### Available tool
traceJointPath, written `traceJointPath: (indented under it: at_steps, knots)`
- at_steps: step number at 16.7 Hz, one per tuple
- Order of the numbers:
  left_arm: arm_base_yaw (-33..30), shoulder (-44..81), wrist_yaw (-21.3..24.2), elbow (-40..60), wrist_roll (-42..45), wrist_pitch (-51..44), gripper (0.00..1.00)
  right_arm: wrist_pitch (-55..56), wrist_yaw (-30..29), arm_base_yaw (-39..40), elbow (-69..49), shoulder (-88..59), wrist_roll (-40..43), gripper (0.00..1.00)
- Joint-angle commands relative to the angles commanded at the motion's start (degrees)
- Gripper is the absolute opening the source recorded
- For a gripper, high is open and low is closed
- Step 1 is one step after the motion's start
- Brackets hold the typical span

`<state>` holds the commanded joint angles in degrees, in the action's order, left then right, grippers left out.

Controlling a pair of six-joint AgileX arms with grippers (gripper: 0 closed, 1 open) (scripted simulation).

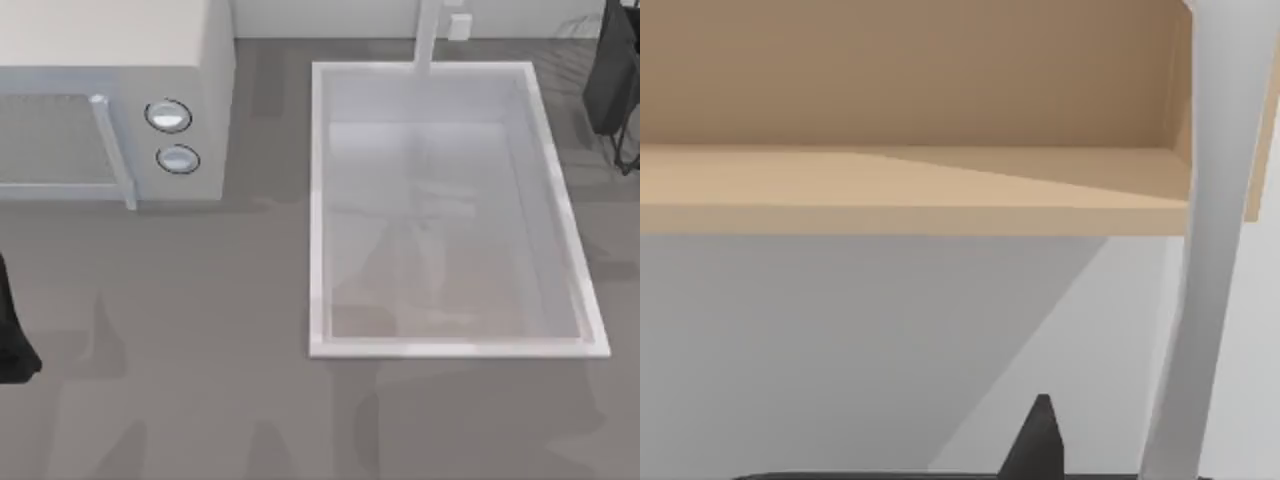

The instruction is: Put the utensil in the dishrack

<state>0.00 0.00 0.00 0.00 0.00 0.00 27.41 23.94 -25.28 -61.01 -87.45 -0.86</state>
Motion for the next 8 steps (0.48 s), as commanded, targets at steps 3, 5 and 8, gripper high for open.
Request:
traceJointPath:
  at_steps: [3,5,8]
  knots:
    - [0.00,0.00,0.00,0.00,0.00,0.00,1.00,11.91,-4.42,3.98,2.55,-8.88,-0.01,0.00]
    - [0.00,0.00,0.00,0.00,0.00,0.00,1.00,16.88,-6.64,6.17,3.97,-12.95,-0.04,0.00]
    - [0.00,0.00,0.00,0.00,0.00,0.00,1.00,19.75,-8.05,7.70,4.94,-15.51,-0.07,0.00]
